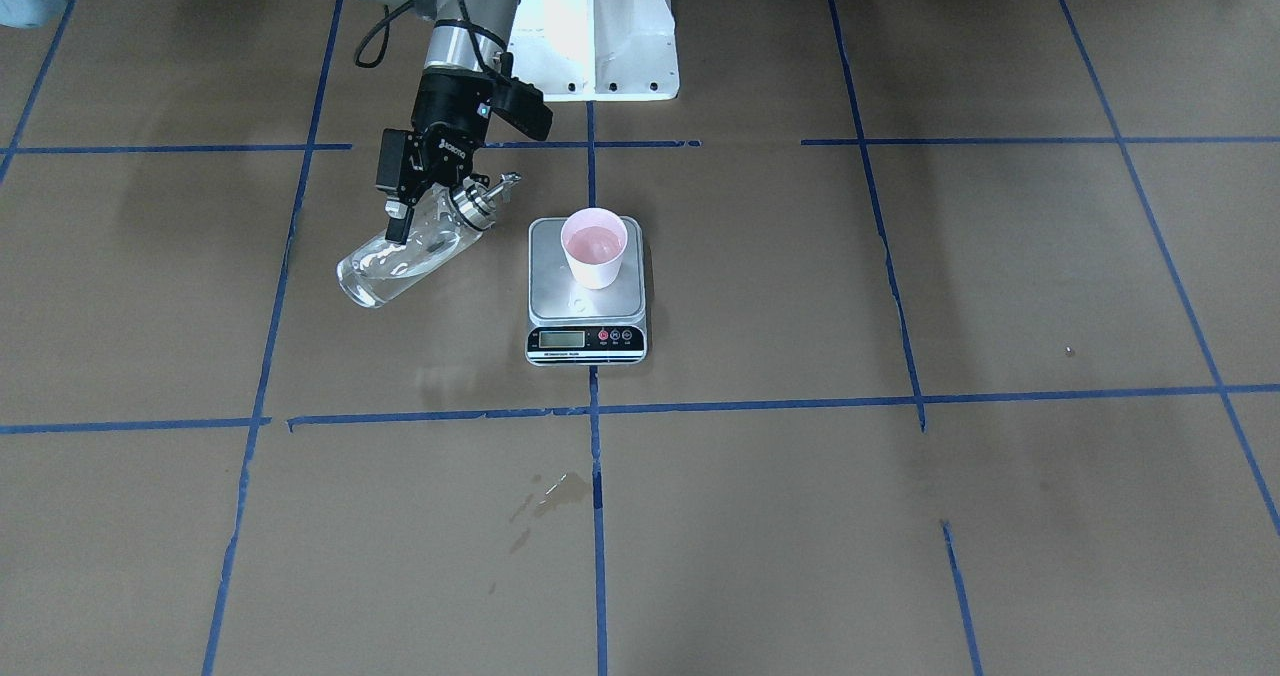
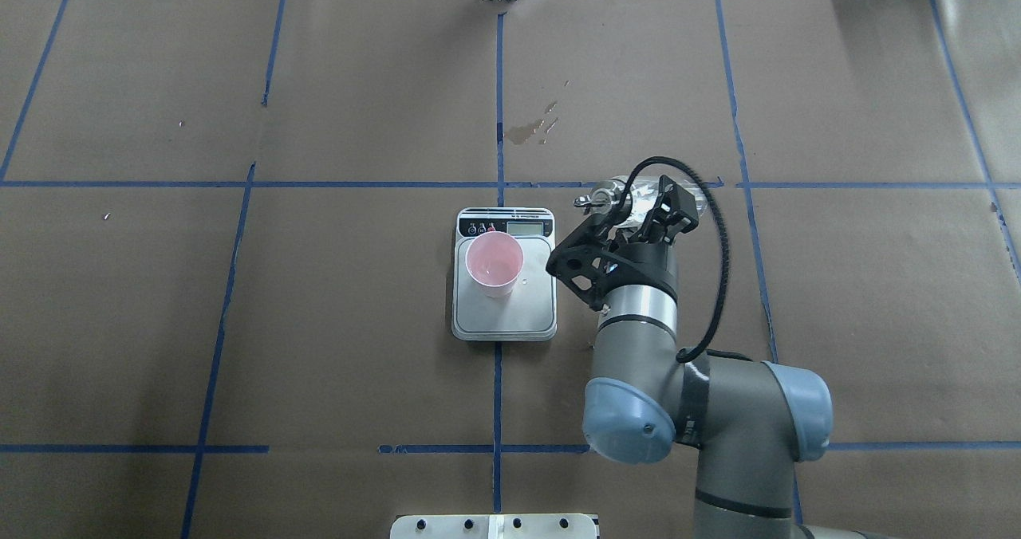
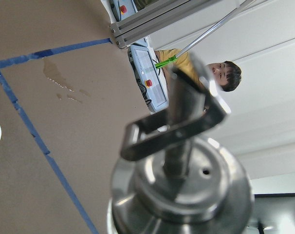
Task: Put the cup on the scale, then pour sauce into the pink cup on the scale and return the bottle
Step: 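Lift the bottle with the right gripper and move it above the pink cup, then tilt the bottle spout down over the pink cup with the right gripper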
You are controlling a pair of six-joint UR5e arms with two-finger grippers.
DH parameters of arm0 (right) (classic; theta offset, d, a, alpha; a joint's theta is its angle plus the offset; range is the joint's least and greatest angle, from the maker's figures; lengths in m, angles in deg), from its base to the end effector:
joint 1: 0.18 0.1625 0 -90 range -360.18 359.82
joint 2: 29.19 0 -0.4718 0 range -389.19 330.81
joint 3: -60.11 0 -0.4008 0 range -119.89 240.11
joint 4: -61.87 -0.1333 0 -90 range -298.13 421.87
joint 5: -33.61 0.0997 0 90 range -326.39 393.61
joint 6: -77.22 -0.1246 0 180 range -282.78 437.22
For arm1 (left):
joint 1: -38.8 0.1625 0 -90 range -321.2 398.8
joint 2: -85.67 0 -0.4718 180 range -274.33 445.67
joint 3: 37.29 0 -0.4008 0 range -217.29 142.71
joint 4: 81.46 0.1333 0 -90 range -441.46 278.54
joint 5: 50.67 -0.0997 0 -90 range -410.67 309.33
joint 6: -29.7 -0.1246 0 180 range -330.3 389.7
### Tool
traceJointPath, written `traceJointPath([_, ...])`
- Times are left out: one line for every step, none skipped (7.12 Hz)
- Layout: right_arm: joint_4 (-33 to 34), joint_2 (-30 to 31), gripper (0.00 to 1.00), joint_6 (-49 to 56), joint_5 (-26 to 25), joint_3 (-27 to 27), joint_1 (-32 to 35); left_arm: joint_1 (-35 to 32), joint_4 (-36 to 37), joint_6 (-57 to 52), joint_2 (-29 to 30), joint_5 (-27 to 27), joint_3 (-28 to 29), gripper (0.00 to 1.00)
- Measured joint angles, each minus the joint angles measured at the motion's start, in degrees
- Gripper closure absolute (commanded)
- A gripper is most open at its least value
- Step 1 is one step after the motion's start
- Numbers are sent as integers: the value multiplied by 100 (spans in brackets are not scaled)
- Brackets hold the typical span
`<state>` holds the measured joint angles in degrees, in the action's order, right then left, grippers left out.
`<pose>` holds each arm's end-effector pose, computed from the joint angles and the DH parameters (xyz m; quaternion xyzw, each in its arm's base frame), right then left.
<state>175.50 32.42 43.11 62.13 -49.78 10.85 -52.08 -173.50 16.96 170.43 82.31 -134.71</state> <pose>-0.5488 -0.3543 0.2909 0.5178 0.1223 -0.2195 0.8178 -0.0555 -0.4628 0.7007 0.0774 0.3594 0.1095 0.9235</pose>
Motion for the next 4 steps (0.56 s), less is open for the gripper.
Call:
traceJointPath([300,-84,100,205,-195,11,-62,0,1,0,-2,0,5,0])
traceJointPath([417,-162,100,439,-349,52,-88,-1,1,0,-5,0,5,0])
traceJointPath([458,-275,100,559,-427,162,-88,-3,1,0,-31,2,0,0])
traceJointPath([471,-371,100,603,-456,294,-66,-3,1,0,-66,6,-10,0])
